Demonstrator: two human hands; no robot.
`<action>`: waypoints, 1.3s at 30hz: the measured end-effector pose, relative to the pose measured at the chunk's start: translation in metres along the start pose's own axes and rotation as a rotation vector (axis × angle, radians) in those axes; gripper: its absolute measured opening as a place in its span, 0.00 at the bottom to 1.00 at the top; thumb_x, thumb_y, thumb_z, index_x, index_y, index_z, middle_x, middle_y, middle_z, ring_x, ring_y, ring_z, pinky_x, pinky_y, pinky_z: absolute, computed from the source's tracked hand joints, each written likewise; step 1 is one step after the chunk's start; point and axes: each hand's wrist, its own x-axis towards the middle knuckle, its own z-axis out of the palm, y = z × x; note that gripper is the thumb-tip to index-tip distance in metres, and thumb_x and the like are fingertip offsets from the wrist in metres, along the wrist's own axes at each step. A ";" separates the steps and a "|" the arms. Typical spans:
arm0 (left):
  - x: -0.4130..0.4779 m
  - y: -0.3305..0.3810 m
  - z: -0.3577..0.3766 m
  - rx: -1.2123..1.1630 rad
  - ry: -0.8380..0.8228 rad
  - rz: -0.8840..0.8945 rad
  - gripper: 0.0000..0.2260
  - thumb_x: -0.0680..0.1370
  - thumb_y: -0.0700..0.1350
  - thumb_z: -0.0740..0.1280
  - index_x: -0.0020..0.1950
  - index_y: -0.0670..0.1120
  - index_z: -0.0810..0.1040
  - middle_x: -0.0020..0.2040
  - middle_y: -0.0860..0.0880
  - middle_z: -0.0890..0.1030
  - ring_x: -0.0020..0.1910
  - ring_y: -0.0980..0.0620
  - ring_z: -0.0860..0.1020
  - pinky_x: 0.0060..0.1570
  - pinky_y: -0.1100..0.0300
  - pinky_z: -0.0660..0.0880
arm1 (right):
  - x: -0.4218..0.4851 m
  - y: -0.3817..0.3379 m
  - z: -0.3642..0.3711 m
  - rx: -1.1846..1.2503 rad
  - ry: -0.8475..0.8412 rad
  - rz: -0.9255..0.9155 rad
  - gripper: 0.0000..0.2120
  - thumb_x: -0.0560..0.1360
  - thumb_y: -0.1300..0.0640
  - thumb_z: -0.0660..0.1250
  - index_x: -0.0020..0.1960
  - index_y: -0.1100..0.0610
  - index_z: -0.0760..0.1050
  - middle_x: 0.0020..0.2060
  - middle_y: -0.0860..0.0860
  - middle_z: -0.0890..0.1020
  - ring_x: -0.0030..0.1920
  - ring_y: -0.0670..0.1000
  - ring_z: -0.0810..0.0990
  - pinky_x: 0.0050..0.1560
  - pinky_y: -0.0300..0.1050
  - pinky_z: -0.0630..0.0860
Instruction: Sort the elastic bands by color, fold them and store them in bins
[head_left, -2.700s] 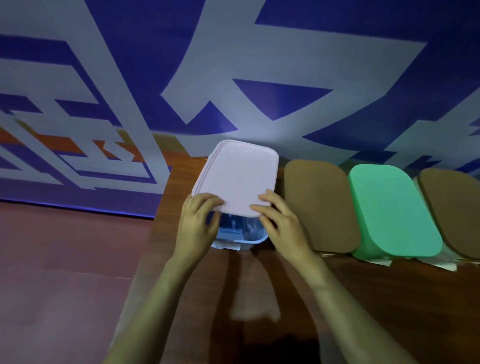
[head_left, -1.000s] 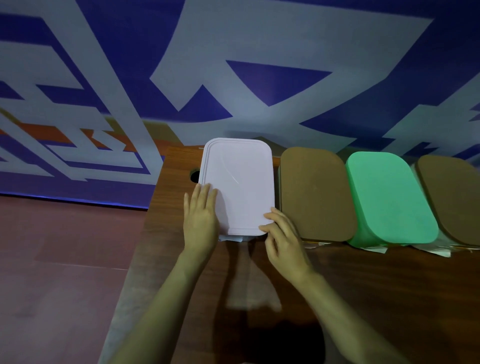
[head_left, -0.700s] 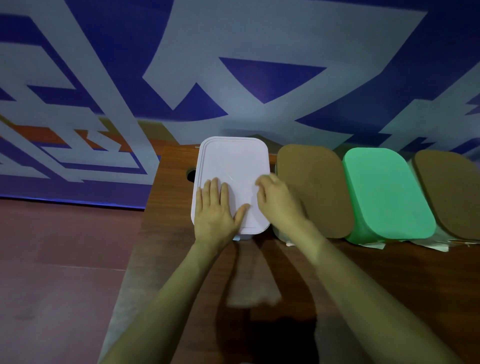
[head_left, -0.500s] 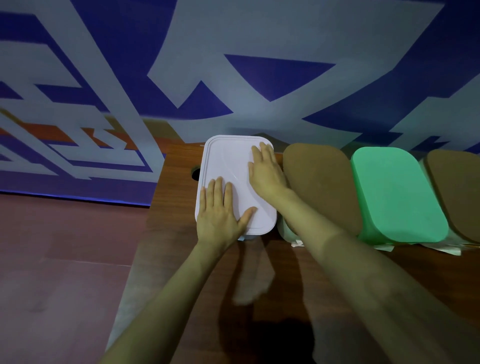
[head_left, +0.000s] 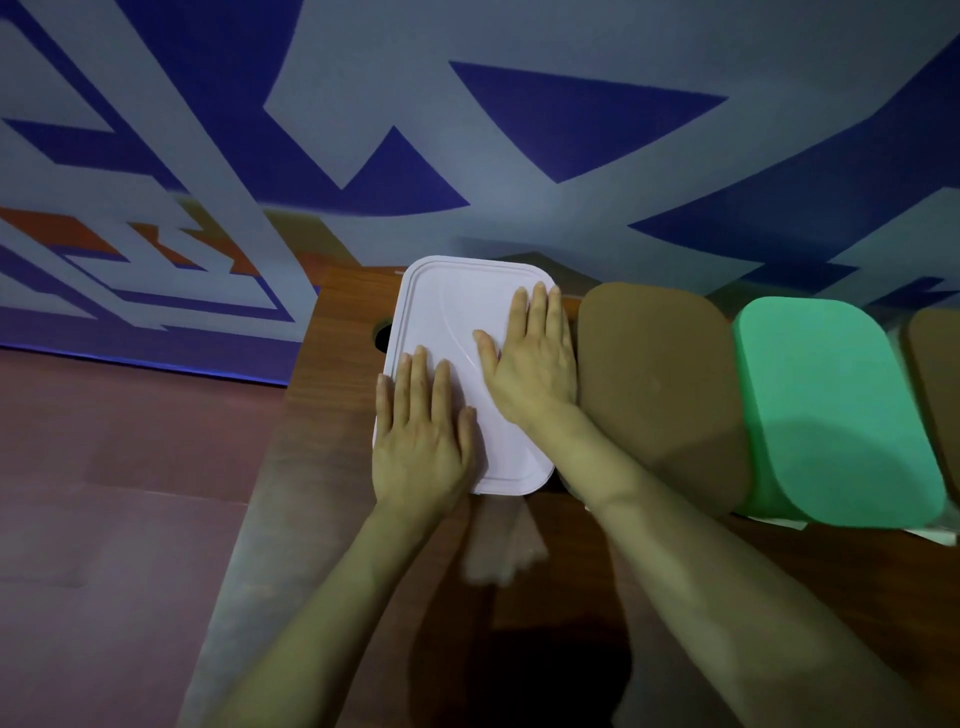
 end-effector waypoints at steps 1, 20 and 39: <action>0.000 0.000 0.000 0.007 -0.004 -0.002 0.25 0.79 0.50 0.51 0.72 0.37 0.66 0.73 0.36 0.64 0.73 0.39 0.61 0.73 0.45 0.50 | 0.000 0.000 0.000 0.000 0.001 0.001 0.35 0.80 0.40 0.43 0.76 0.63 0.44 0.76 0.61 0.48 0.76 0.60 0.43 0.75 0.51 0.43; 0.023 -0.037 -0.001 0.052 -0.081 0.031 0.26 0.78 0.49 0.50 0.70 0.33 0.66 0.69 0.30 0.65 0.70 0.33 0.64 0.70 0.42 0.53 | 0.025 -0.035 0.000 0.109 0.011 -0.024 0.31 0.81 0.45 0.45 0.76 0.63 0.46 0.76 0.61 0.48 0.76 0.61 0.43 0.74 0.53 0.44; 0.036 0.042 0.007 -0.117 -0.166 0.044 0.25 0.79 0.53 0.46 0.72 0.47 0.68 0.72 0.46 0.68 0.73 0.43 0.63 0.68 0.34 0.51 | -0.056 0.093 -0.014 0.051 -0.043 0.168 0.31 0.77 0.35 0.41 0.77 0.48 0.45 0.77 0.52 0.46 0.76 0.56 0.40 0.70 0.68 0.38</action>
